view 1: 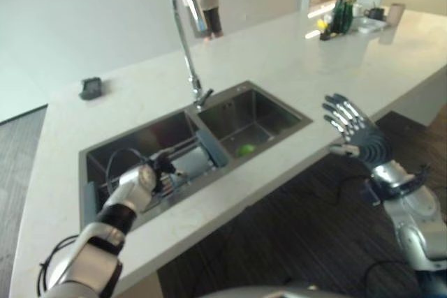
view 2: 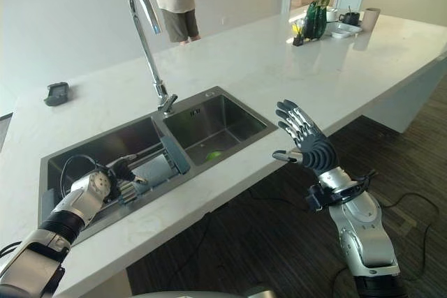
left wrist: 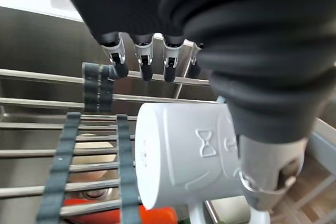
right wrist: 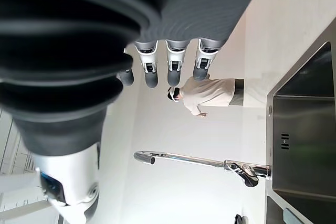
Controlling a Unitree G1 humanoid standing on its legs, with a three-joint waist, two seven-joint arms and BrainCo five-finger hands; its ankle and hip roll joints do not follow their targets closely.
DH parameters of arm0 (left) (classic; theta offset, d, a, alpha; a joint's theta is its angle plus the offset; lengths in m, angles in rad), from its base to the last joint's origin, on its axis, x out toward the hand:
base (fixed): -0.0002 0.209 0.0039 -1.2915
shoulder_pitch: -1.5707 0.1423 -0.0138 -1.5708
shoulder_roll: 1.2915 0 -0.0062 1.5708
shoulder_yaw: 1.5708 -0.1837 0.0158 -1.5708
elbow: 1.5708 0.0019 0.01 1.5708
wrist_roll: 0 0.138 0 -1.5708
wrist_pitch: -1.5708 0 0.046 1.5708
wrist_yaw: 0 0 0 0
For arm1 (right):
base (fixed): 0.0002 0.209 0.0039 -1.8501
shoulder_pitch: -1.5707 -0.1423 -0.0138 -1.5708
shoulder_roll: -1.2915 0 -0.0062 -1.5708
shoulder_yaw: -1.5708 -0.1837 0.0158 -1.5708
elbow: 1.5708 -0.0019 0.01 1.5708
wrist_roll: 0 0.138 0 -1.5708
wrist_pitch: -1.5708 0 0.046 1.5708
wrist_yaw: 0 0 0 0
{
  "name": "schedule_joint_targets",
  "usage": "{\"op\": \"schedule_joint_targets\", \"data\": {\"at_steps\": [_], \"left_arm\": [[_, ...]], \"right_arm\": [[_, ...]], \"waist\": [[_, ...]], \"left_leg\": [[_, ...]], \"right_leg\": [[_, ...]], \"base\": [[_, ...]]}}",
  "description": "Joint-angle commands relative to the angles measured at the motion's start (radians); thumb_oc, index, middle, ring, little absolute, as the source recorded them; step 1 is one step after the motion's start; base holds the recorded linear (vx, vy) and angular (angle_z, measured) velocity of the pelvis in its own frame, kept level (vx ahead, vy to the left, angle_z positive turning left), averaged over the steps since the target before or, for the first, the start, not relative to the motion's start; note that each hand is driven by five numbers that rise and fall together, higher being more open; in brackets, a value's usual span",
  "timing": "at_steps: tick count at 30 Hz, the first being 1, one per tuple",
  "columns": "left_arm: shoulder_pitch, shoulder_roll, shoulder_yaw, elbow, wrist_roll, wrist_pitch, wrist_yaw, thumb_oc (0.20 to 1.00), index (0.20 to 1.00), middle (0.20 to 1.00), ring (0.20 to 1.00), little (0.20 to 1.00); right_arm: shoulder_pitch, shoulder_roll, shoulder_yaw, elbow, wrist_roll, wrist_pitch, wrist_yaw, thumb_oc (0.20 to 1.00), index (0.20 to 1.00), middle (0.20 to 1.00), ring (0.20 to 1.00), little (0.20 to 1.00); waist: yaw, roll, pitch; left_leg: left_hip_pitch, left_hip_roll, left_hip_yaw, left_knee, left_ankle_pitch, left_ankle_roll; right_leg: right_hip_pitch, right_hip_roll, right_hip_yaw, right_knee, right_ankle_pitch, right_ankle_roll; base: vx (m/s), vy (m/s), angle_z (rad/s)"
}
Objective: Place the dishes in the dishwasher.
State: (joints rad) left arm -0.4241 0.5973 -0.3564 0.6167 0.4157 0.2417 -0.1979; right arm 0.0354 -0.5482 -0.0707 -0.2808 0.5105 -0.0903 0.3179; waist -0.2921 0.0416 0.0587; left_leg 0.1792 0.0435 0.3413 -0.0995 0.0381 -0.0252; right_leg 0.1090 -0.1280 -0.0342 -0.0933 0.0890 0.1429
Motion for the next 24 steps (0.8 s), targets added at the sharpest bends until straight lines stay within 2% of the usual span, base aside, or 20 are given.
{"op": "schedule_joint_targets", "data": {"at_steps": [1,10,16,24], "left_arm": [[-0.126,0.025,-0.020,0.081,0.059,-0.013,0.024,1.000,1.000,1.000,1.000,1.000],[-0.115,0.012,-0.020,0.129,0.093,-0.024,0.025,1.000,1.000,1.000,1.000,1.000],[-0.114,0.010,-0.030,0.163,0.150,-0.002,-0.002,1.000,1.000,1.000,1.000,1.000],[-0.101,0.007,-0.022,0.205,0.161,0.007,0.021,1.000,1.000,1.000,1.000,1.000]], "right_arm": [[-0.079,-0.031,-0.055,-0.028,0.019,-0.028,0.011,1.000,1.000,1.000,1.000,1.000],[-0.066,-0.027,-0.063,-0.047,0.014,-0.016,0.020,1.000,1.000,1.000,1.000,1.000],[-0.066,-0.030,-0.068,-0.058,0.018,-0.004,0.027,1.000,1.000,1.000,1.000,1.000],[-0.059,-0.023,-0.067,-0.072,0.021,0.007,0.036,1.000,1.000,1.000,1.000,1.000]], "waist": [[0.011,0.015,0.021],[-0.002,0.018,0.026],[-0.009,0.021,0.027],[-0.013,0.019,0.021]], "left_leg": [[0.058,-0.031,-0.008,0.014,-0.148,0.027],[0.062,-0.033,0.008,0.017,-0.151,0.031],[0.064,-0.035,0.012,0.018,-0.153,0.033],[0.065,-0.036,0.020,0.019,-0.155,0.034]], "right_leg": [[0.004,0.036,-0.048,0.040,-0.090,0.032],[-0.004,0.036,-0.036,0.049,-0.090,0.034],[-0.006,0.038,-0.031,0.050,-0.090,0.034],[-0.009,0.037,-0.028,0.051,-0.089,0.037]], "base": [[0.01,0.003,-0.05],[0.01,-0.001,-0.07],[0.00,0.000,0.00],[0.00,0.000,0.00]]}}
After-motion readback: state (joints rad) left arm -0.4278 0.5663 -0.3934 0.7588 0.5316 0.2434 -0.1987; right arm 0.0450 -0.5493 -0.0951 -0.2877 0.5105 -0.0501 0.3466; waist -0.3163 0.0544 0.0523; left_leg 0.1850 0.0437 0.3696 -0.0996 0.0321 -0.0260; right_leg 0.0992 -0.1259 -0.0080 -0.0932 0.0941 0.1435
